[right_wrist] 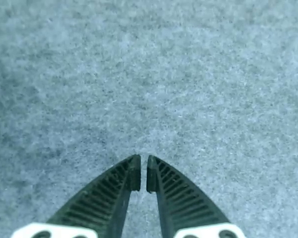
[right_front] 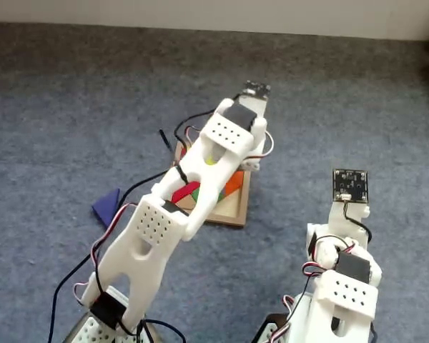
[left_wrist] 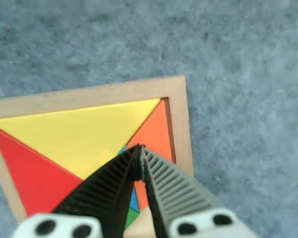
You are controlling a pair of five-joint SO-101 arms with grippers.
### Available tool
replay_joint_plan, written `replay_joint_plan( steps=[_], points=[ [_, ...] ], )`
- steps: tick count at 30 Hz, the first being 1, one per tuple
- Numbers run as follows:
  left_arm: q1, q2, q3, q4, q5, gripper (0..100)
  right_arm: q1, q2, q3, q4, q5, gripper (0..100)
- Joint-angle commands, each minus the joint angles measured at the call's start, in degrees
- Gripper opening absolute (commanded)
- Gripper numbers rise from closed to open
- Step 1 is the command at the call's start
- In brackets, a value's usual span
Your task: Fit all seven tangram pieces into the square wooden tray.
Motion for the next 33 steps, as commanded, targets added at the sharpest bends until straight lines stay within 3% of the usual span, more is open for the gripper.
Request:
replay_joint_plan(
  steps=[1, 5, 10, 20, 27, 33],
  points=[
    [-0.6, -1.9, -8.5, 4.3, -0.6, 1, 0.3, -1.1, -0.5, -1.0, -0.4, 3.7],
    [-0.8, -5.2, -14.3, 9.4, -0.5, 1, 0.3, -1.1, -0.4, -1.0, -0.4, 3.7],
    [-2.9, -13.2, -9.2, 9.5, -0.8, 1, 0.0, -1.1, -0.3, -1.0, -0.3, 3.7],
    [-6.0, -48.2, 25.2, 9.4, -4.9, 1, -3.6, -1.1, -0.2, -1.0, -0.2, 3.7],
    [-18.0, -64.0, 46.2, 9.4, -5.6, 1, -3.6, -1.1, -0.2, -1.0, -0.2, 3.7],
    [-29.6, -64.9, 58.9, 8.8, -20.1, 1, -3.6, -1.1, -0.2, -1.0, -0.2, 3.7]
  ],
)
